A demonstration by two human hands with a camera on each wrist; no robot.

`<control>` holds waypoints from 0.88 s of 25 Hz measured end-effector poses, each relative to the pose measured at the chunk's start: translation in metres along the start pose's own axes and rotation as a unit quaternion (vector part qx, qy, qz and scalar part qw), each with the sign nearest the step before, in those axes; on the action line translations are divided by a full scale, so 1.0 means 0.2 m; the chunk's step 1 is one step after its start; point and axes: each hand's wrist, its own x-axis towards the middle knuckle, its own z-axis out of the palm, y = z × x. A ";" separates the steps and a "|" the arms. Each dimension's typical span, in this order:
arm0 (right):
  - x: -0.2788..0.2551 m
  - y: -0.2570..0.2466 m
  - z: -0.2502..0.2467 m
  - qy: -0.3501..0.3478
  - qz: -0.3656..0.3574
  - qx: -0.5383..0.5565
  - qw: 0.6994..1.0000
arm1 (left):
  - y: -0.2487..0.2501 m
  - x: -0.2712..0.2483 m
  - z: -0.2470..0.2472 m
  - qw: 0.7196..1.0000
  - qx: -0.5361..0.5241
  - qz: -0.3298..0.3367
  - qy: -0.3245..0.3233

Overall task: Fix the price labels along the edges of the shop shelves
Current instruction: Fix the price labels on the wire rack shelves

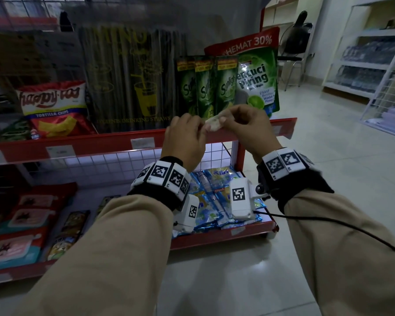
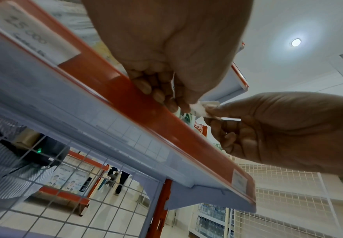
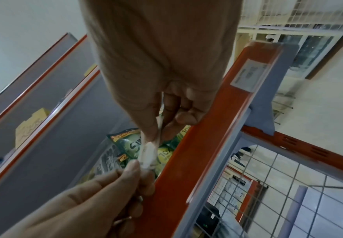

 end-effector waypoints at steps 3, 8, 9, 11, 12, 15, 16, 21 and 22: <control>-0.02 0.00 -0.01 -0.003 0.019 0.081 0.997 | 0.01 0.00 0.00 0.999 -0.029 -0.014 0.017; -0.02 0.03 0.01 -0.002 -0.019 -0.049 0.999 | -0.01 0.01 0.00 1.000 -0.023 0.002 0.013; -0.01 0.03 0.00 -0.001 -0.048 -0.104 0.993 | -0.01 0.01 0.00 1.000 -0.017 0.004 0.011; 0.00 0.02 -0.03 -0.007 -0.089 -0.175 0.981 | -0.01 0.00 0.00 1.000 -0.002 0.005 0.009; 0.01 0.02 -0.04 -0.004 -0.099 -0.191 0.976 | 0.00 0.00 0.00 1.000 0.004 0.006 0.011; 0.02 0.02 -0.08 0.030 -0.120 -0.203 0.971 | 0.00 0.00 0.00 1.000 0.017 0.012 0.014; 0.03 0.02 -0.09 0.035 -0.127 -0.208 0.969 | 0.01 -0.01 0.00 1.000 0.018 0.015 0.016; 0.04 0.04 -0.07 -0.007 -0.136 -0.251 0.958 | 0.02 -0.02 0.00 0.999 -0.024 0.019 0.037; 0.04 0.04 -0.06 -0.016 -0.135 -0.267 0.954 | 0.02 -0.02 0.01 0.999 -0.009 0.025 0.031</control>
